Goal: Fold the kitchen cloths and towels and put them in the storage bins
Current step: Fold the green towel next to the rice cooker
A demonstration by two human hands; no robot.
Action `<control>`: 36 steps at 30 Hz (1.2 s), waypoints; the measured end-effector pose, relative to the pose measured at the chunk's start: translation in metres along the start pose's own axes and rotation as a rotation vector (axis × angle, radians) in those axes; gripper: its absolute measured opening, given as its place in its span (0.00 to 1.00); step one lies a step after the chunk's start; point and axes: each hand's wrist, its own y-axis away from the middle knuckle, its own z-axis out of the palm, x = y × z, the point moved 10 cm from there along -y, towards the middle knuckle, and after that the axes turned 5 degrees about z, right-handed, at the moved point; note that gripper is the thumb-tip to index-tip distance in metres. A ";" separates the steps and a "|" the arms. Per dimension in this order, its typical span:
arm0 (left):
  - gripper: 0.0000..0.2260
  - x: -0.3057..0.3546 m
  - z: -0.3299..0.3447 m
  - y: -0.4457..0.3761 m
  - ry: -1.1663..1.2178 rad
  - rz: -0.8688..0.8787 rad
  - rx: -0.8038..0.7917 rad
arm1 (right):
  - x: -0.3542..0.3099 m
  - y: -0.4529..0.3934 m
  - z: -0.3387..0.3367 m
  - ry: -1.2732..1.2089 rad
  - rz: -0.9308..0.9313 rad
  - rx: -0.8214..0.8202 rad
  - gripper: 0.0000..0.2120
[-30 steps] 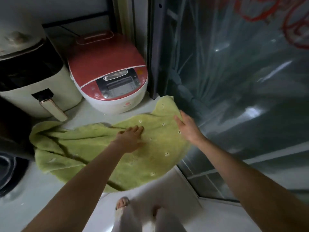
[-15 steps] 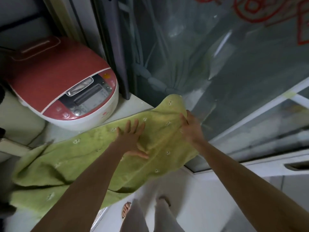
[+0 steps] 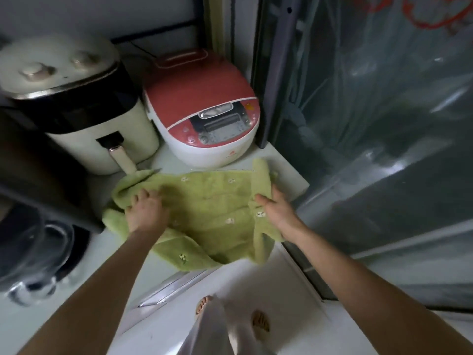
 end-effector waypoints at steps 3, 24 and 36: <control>0.27 -0.045 0.008 0.038 0.185 -0.276 0.030 | -0.014 0.004 0.049 0.154 -0.093 -0.125 0.23; 0.09 -0.108 -0.004 0.087 0.216 -0.156 -0.188 | -0.051 0.014 0.145 0.417 -0.222 -0.136 0.21; 0.29 -0.113 0.018 0.007 0.626 -0.447 -0.069 | -0.020 0.002 0.141 0.190 0.169 -0.077 0.30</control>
